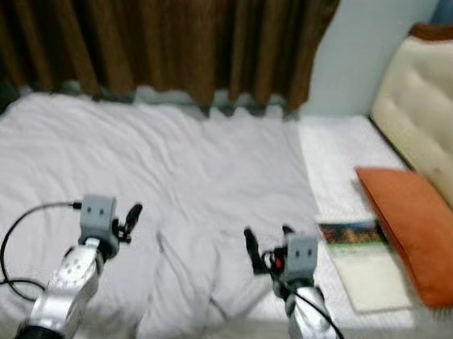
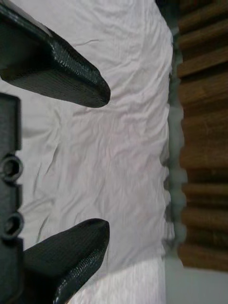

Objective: Clean up the room

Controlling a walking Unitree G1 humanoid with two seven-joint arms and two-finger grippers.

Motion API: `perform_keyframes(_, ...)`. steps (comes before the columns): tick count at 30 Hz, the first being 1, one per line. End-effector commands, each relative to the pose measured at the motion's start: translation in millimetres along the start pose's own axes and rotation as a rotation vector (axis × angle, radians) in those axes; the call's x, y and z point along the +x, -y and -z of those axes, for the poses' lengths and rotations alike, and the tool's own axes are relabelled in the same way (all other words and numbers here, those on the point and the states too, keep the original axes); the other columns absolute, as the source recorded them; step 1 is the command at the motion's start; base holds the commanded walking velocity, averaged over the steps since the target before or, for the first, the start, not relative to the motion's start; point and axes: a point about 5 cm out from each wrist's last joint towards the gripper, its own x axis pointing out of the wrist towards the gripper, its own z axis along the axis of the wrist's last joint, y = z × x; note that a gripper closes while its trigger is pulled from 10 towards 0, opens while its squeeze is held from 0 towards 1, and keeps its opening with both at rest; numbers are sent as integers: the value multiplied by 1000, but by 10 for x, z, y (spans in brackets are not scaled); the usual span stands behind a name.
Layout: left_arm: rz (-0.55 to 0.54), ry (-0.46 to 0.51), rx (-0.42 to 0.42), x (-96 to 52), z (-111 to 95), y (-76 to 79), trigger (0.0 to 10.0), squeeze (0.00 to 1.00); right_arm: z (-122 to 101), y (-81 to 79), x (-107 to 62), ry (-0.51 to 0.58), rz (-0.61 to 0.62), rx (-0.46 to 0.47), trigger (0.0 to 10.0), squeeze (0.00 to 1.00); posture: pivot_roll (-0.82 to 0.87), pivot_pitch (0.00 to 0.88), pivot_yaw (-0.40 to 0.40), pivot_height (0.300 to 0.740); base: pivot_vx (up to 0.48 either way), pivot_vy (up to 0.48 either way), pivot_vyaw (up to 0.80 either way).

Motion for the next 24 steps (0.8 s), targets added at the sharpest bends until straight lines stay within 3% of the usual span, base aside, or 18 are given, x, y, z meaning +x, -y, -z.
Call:
perform_keyframes(1,39,-4,-7,34,-23,108,10000,0,30,80,-37,-15,22,-4,10000,0,-75,0,47,740,472,0,0)
perform_keyframes(8,152,-62,26,120,-2,204,10000,0,63,39,-73,-29,9,-16,10000,0,-83,9,51,740,474,0,0)
perform_keyframes(10,204,-98,27,170,19,264,10000,0,91,21,-100,-44,12,-9,10000,0,-90,25,49,740,480,0,-788)
perform_keyframes(15,187,-220,91,329,94,291,10000,0,185,-32,-234,-79,-9,-14,10000,0,-124,100,51,740,0,0,-764)
perform_keyframes(16,180,-258,46,366,99,287,10000,306,209,-48,-285,-97,-21,-32,10000,0,-152,126,57,740,0,0,0)
perform_keyframes(17,176,-279,9,387,98,285,10000,306,223,-60,-318,-110,-31,-46,10000,0,-152,126,57,740,0,0,0)
perform_keyframes(18,165,-281,-26,441,40,258,10000,1000,205,-42,-372,-108,-24,-56,10000,0,-191,147,67,740,0,0,0)
perform_keyframes(24,111,-298,-22,528,-54,214,10000,1000,158,7,-493,-98,25,-43,10000,0,-247,202,72,740,0,0,0)
